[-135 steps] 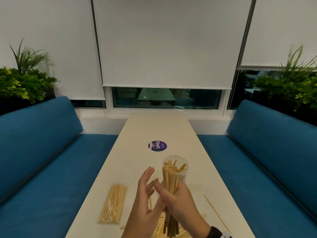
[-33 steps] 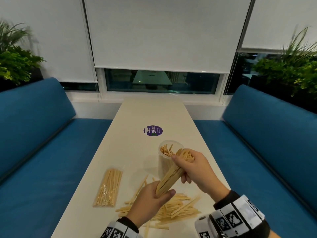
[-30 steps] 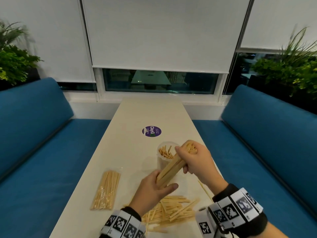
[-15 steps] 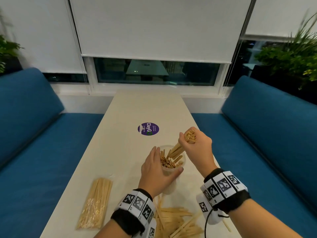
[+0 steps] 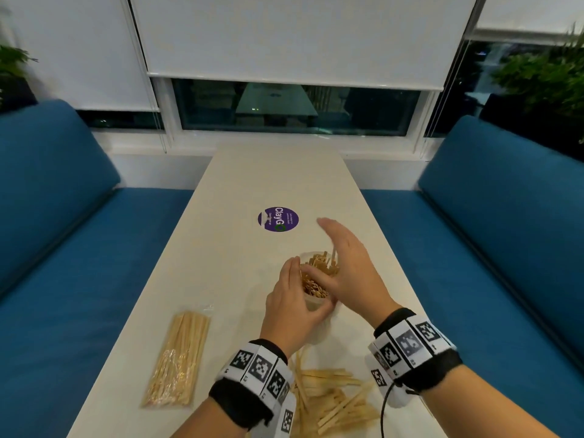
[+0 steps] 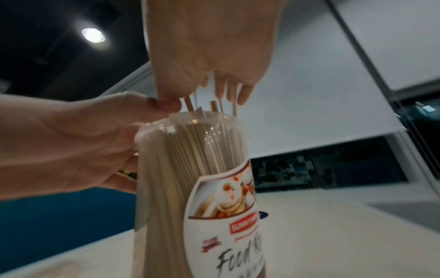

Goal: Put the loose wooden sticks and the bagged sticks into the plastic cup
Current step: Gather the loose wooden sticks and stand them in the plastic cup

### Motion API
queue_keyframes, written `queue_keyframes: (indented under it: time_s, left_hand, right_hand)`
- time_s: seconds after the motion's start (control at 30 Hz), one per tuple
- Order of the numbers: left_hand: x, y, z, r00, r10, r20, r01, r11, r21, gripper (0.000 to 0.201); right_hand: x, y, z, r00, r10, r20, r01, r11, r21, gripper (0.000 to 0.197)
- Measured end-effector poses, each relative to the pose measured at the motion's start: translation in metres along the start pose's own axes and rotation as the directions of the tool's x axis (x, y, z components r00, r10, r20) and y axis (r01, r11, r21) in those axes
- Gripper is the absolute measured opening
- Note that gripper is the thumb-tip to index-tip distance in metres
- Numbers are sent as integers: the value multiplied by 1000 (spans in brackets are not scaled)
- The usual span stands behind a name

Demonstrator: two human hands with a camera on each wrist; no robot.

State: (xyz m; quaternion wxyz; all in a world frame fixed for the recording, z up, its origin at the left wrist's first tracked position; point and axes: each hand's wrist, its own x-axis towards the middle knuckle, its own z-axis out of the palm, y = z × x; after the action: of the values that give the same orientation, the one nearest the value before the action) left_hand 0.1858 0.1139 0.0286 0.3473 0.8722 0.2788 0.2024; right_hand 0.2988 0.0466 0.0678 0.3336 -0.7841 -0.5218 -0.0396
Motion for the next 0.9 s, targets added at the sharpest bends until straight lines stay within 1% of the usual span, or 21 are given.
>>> queue_keyframes:
  time_s: [0.03,0.07,0.13,0.17,0.2,0.23,0.3,0.37,0.43,0.5,0.53,0.6,0.63,0.67,0.7,0.77,0.8,0.83,0.9]
  left_hand:
    - [0,0,0,1000,-2,9,2,1000,-9,91]
    - [-1,-1,0,1000,-4,19,4,1000,-14,93]
    - [-1,-1,0,1000,5,24,-5,1000,0,94]
    - [0,-1,-1,1000,16,24,-16,1000,10,94]
    - [0,-1,-2,999,25,27,-25,1000,16,93]
    - [1,0,-2,999,31,34,-31,999,17,92]
    - [1,0,-5,997,19,76,-19,1000,-1,92]
    - [-2,0,-11,986,-15,164,21,999,-36,93]
    - [-7,1,-24,968,-67,243,93,991,-99,95]
    - [-17,4,-44,958,-114,262,157,976,-151,93]
    - [-24,5,-56,959,-126,254,168,974,-151,88]
    - [-43,5,-82,964,-131,231,162,979,-122,67]
    - [-56,4,-96,964,-135,230,164,980,-110,58]
    - [-71,2,-109,960,-148,236,175,979,-101,51]
    - [-88,-2,-122,953,-173,247,201,975,-92,47]
    - [-124,-10,-142,930,-251,267,278,958,-68,42]
    - [-142,-15,-149,919,-293,266,314,948,-43,39]
    - [-159,-21,-153,907,-335,257,347,938,-2,35]
    - [-192,-34,-155,879,-415,236,403,910,99,25]
  right_hand:
    - [0,-2,1,996,-43,84,49,996,-70,67]
    - [-1,-1,2,979,-41,200,67,990,-126,60]
    - [0,2,2,901,24,434,43,988,-145,53]
    - [0,5,2,864,42,502,36,989,-145,53]
    - [0,6,1,845,47,533,40,988,-151,53]
    - [1,7,1,842,45,537,45,987,-153,53]
    - [-1,7,1,866,34,498,22,994,-107,55]
    - [-7,4,0,911,21,412,-13,1000,-21,58]
    - [-17,-2,-6,954,25,298,-36,999,35,57]
    - [-32,-10,-17,985,40,169,-52,996,67,46]
    - [-42,-14,-23,993,42,107,-51,995,85,40]
    - [-67,-24,-34,998,46,36,-49,994,100,27]
    - [-82,-29,-38,998,54,40,-58,993,102,22]
    - [-97,-34,-40,995,65,73,-73,991,111,18]
    - [-114,-38,-40,988,82,130,-98,987,126,16]
    - [-150,-47,-35,955,123,269,-172,970,170,13]
    - [-168,-49,-31,930,140,339,-210,961,179,13]
    - [-184,-52,-26,895,162,417,-250,954,166,11]
    - [-214,-56,-15,793,214,570,-315,946,82,11]
